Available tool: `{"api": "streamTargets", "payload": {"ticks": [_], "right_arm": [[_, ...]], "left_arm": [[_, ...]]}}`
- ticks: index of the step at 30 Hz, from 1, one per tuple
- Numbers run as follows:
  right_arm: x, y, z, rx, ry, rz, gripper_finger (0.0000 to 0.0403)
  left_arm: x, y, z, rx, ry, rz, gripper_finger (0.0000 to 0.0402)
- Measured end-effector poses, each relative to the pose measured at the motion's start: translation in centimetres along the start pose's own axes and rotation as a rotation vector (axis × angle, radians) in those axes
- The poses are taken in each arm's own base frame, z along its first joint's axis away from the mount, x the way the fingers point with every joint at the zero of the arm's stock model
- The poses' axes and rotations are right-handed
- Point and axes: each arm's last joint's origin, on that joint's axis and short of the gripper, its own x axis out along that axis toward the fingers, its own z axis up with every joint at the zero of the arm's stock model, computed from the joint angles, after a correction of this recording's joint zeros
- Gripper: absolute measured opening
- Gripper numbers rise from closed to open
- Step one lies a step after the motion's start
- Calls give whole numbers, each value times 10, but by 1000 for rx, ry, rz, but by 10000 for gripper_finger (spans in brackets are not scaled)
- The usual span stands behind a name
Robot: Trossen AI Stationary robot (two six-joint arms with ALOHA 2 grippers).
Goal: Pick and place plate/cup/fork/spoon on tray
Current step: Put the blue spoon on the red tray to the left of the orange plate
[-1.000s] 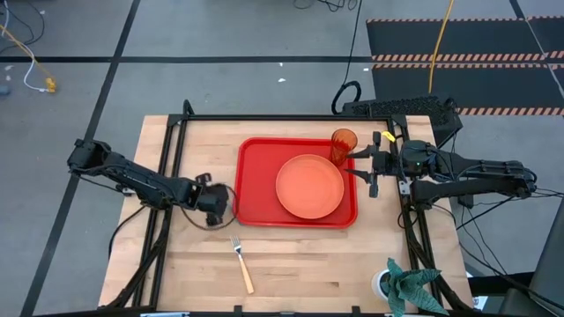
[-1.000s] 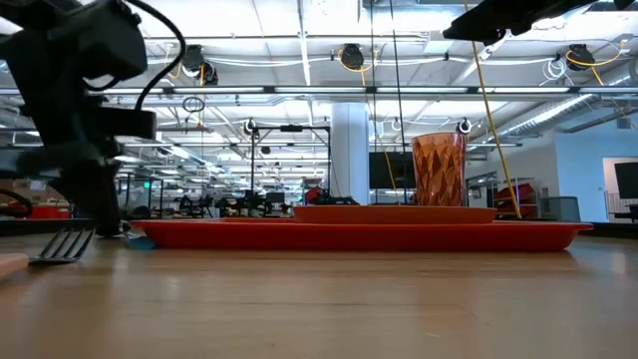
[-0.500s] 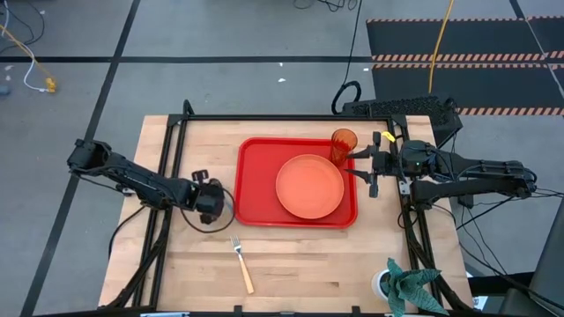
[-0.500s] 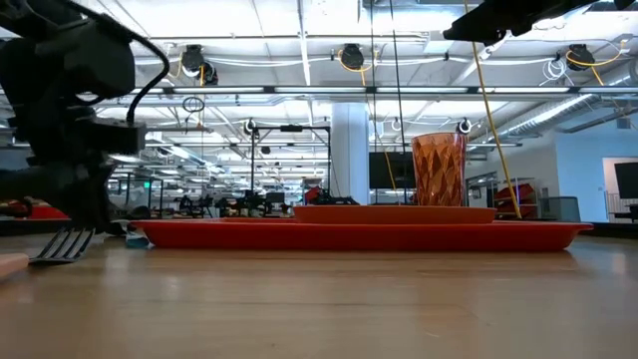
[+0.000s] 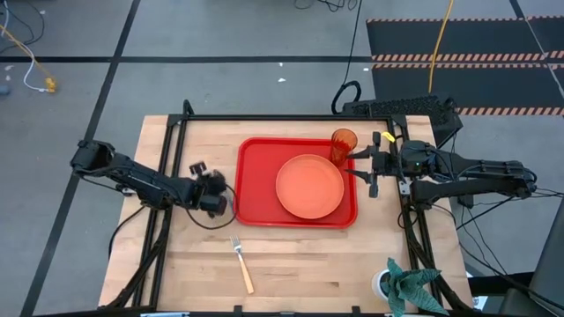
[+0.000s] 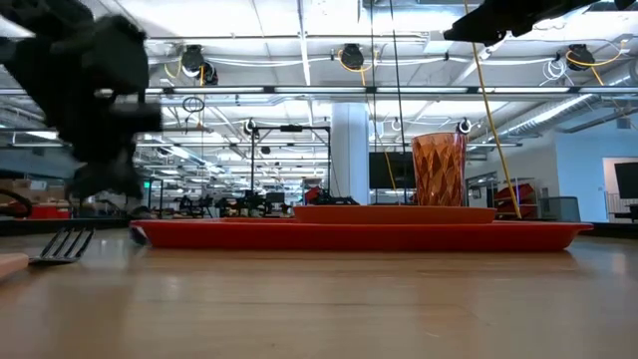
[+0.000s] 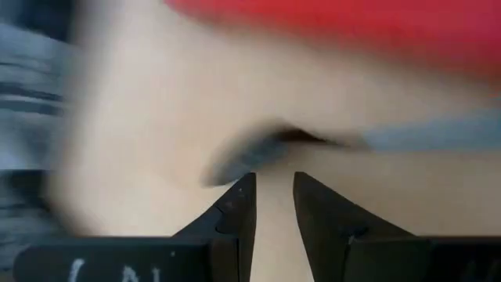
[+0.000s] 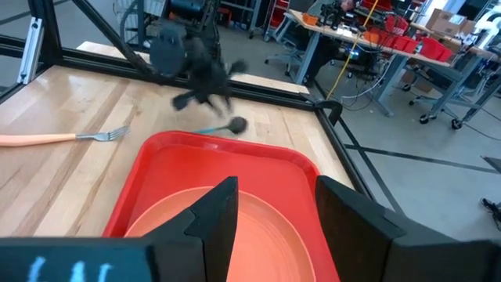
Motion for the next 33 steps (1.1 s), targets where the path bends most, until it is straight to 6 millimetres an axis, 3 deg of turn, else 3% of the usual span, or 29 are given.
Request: {"api": "streamTargets", "payload": {"ticks": [4,7,14,20,25,29,33], "right_arm": [[0,0,0,-2,0,-1,164],[1,0,-1,1,12,2,164],[1,1,-3,9,30,6,164],[3,1,-4,22,13,2,164],[3,0,1,18,-32,-8,164],[3,0,1,3,-38,-10,164],[3,0,1,-7,-37,-10,164]], "left_arm": [[-15,11,14,-83,-188,310,92],[-21,14,22,-166,-289,403,92],[-7,9,9,-226,-45,114,92],[8,12,1,-758,61,45,92],[20,18,15,-1092,52,-24,92],[29,23,29,-1129,50,-161,92],[39,32,30,-1169,88,-143,92]]}}
